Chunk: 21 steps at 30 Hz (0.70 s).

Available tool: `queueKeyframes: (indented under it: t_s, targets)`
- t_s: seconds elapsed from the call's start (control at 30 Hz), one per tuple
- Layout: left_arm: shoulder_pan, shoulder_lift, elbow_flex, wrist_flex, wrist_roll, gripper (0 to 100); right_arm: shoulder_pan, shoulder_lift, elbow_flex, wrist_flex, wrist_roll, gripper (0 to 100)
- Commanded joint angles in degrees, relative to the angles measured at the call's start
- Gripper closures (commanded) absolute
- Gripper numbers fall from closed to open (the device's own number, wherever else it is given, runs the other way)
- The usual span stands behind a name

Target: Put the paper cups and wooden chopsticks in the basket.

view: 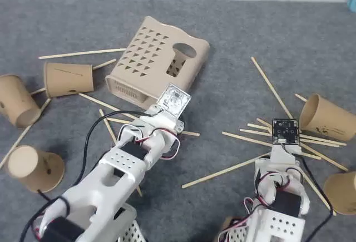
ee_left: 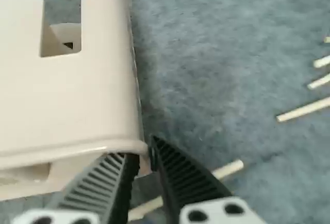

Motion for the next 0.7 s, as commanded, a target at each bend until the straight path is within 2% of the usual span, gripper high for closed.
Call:
queueKeyframes:
  t_s: [0.0, 0.1, 0.2, 0.37, 0.43, 0.67]
  targets:
    - [0.4, -5.6, -0.4, 2.2, -0.9, 99, 0.6, -0.9, 0.4, -1.1, 0.6, 99.1]
    - [0.7, -9.5, -0.5, 6.5, 0.0, 99, 0.6, -0.9, 0.4, -1.2, 0.6, 99.1]
    - [0.3, -14.7, -0.5, 11.3, 4.2, 95, 0.6, -0.9, 0.4, -1.2, 0.6, 99.1]
    - [-4.0, -22.1, -0.2, 17.8, 8.3, 72, 0.6, -0.9, 0.4, -1.2, 0.6, 99.1]
    - [-5.6, -24.1, -0.1, 20.0, 10.1, 66, 0.6, -0.9, 0.4, -1.2, 0.6, 99.1]
    - [-7.2, -33.5, 0.0, 32.8, 11.5, 69, 0.6, -0.9, 0.4, -0.9, 0.6, 99.1]
